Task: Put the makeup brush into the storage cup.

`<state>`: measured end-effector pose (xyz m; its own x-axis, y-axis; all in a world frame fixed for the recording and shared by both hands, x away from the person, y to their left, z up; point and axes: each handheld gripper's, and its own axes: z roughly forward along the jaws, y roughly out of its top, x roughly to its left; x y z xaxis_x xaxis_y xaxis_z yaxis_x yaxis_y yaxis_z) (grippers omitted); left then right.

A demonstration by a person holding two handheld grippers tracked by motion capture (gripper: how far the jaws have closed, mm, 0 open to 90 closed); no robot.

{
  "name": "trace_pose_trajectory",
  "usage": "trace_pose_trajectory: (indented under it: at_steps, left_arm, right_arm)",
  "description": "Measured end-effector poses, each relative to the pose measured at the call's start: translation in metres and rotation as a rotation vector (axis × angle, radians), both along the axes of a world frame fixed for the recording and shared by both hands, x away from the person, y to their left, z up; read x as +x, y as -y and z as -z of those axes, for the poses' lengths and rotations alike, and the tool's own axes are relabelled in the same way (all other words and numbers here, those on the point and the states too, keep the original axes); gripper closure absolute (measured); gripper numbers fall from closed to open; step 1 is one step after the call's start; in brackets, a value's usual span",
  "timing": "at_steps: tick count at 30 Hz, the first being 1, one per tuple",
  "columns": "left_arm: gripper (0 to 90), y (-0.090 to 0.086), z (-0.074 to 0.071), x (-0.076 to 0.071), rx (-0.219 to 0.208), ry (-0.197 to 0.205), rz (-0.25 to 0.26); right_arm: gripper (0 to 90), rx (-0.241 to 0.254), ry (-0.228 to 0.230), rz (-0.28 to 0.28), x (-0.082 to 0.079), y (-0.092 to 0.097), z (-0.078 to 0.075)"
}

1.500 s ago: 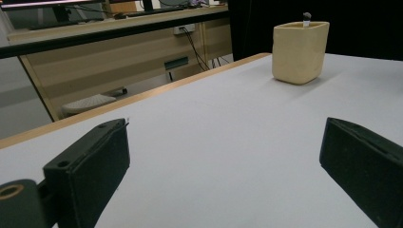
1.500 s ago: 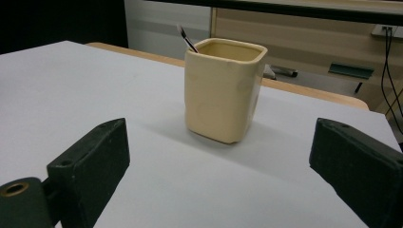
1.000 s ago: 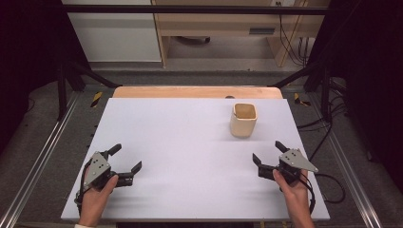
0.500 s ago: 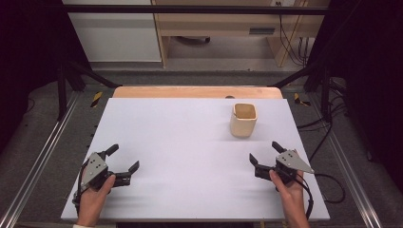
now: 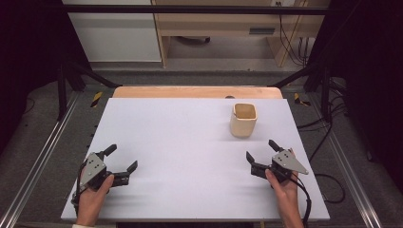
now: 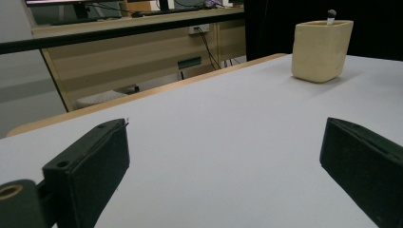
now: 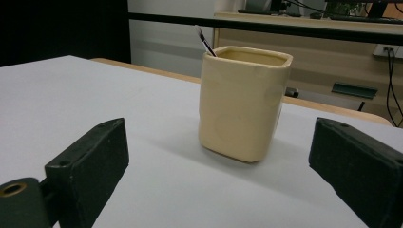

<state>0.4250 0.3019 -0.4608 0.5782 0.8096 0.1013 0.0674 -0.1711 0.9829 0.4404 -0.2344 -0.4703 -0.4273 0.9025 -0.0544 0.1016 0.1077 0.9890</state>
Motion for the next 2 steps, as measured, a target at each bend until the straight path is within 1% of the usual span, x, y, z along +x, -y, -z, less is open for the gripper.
trace_pose_trajectory:
  at_steps: [2]
  left_arm:
    - [2.5,-0.0001,0.0002,0.0004,-0.002,-0.001,0.000]
  right_arm:
    - [5.8,0.013,-0.003,0.006,-0.0007,0.0006,0.0015]
